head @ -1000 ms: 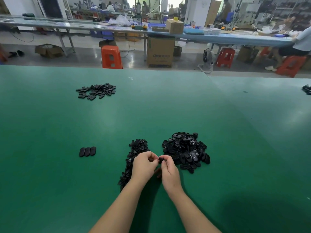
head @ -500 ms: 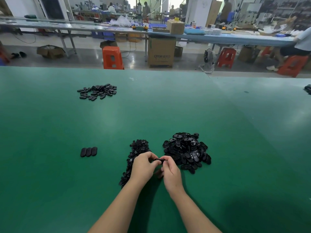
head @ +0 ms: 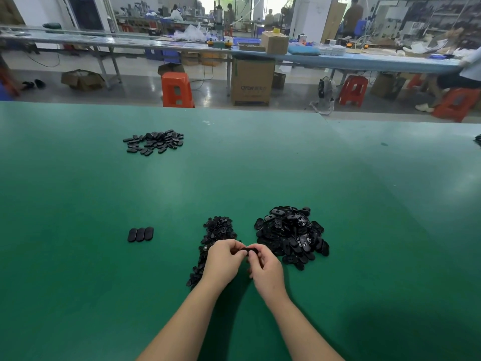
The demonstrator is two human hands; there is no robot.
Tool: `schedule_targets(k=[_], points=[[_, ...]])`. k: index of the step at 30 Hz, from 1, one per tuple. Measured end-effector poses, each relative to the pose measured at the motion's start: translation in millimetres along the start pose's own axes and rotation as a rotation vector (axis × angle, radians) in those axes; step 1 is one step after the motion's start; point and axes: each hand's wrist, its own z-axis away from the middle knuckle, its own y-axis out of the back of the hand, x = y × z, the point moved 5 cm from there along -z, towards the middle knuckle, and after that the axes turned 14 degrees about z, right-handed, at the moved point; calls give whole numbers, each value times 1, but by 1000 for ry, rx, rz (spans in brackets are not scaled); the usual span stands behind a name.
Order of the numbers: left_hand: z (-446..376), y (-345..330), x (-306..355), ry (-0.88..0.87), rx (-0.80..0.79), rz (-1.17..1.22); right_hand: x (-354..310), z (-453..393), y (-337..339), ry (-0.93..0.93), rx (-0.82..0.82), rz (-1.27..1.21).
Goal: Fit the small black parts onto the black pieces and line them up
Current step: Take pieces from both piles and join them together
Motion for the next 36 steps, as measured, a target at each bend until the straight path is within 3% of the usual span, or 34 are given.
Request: schedule_targets(k=[21,28,36], points=[[2,-9,1,-98,78,-115,0,-1,3,-5,40,-11],[3,-9,5,-204,24,-170,2,-2,3,-6,51,-32],[9,-4,7,-420,17,-454,1,-1,0,-17,27,-92]])
